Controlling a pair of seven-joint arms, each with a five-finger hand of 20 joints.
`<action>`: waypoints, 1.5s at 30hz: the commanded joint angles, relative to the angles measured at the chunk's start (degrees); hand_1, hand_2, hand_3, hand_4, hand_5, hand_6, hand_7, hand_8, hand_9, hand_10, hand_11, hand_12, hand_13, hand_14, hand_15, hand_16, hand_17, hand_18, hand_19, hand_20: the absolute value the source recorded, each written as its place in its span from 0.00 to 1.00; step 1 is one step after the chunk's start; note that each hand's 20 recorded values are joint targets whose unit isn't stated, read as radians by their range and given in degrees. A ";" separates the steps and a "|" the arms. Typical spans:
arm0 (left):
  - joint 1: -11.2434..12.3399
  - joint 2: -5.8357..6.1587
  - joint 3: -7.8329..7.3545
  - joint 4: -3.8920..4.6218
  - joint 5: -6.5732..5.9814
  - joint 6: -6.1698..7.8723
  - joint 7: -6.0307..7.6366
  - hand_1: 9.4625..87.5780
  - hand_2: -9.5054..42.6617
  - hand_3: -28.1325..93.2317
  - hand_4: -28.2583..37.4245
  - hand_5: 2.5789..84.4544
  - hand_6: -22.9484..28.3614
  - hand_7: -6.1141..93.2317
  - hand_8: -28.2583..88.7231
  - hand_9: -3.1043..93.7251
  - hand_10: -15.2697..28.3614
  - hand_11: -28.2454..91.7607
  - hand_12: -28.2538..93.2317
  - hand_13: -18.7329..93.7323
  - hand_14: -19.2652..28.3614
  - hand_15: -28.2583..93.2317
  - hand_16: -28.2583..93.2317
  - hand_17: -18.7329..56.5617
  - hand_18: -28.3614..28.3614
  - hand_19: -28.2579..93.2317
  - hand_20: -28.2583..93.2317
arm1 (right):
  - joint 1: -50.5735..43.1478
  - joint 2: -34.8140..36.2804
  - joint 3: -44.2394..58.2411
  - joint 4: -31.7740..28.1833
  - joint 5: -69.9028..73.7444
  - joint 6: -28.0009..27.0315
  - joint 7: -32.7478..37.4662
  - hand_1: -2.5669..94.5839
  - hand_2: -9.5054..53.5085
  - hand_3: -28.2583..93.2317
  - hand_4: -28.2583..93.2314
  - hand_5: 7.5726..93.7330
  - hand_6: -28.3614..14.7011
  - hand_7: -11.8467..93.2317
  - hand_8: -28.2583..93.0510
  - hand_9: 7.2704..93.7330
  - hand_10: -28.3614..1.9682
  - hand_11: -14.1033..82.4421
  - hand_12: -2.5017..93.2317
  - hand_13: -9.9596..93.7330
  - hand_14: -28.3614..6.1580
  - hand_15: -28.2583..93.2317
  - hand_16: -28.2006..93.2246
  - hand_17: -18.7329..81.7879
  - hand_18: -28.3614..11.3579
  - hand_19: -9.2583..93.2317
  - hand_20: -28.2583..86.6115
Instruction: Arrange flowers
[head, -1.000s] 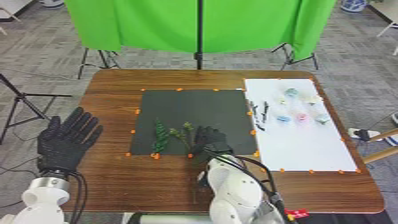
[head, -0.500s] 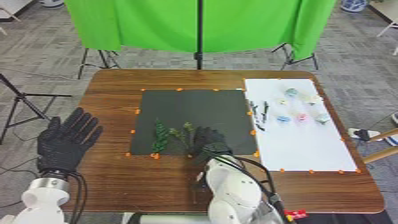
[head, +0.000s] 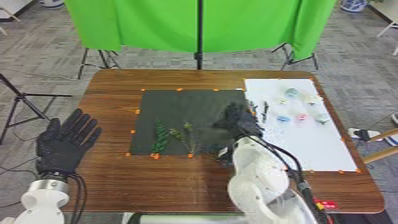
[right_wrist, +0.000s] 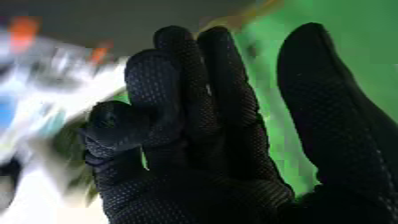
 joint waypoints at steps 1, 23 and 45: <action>-0.88 -0.06 0.98 0.42 -0.67 -0.91 -0.85 0.21 0.50 0.84 0.00 0.55 0.60 0.21 0.16 0.45 0.69 0.43 0.33 0.44 0.74 0.59 0.18 0.18 0.79 0.57 0.37 | 5.66 5.27 8.27 6.52 -1.78 1.47 5.59 0.48 0.00 0.87 0.04 0.67 0.44 0.37 0.23 0.72 0.21 0.44 0.25 0.71 0.31 0.78 0.50 0.64 0.03 1.00 0.71; -3.06 0.58 3.08 0.92 -2.84 -0.93 -0.58 0.21 0.50 0.84 0.00 0.54 0.59 0.22 0.16 0.44 0.68 0.44 0.33 0.43 0.73 0.59 0.17 0.18 0.78 0.57 0.37 | 11.89 3.30 5.32 20.00 -3.95 -6.75 3.41 0.45 0.00 0.82 0.00 0.60 0.34 0.22 0.16 0.64 0.18 0.34 0.19 0.68 0.31 0.76 0.45 0.62 0.02 1.00 0.71; -1.65 -0.80 1.16 0.82 -2.68 -1.18 -1.43 0.25 0.49 0.83 0.00 0.54 0.59 0.22 0.16 0.44 0.68 0.44 0.33 0.43 0.73 0.60 0.17 0.18 0.78 0.57 0.37 | 5.24 4.31 3.77 21.97 -10.80 -1.21 -2.89 0.77 0.00 0.74 0.00 0.84 0.59 0.45 0.39 0.92 0.59 0.34 0.55 0.84 0.60 0.68 0.66 0.63 0.10 0.98 0.62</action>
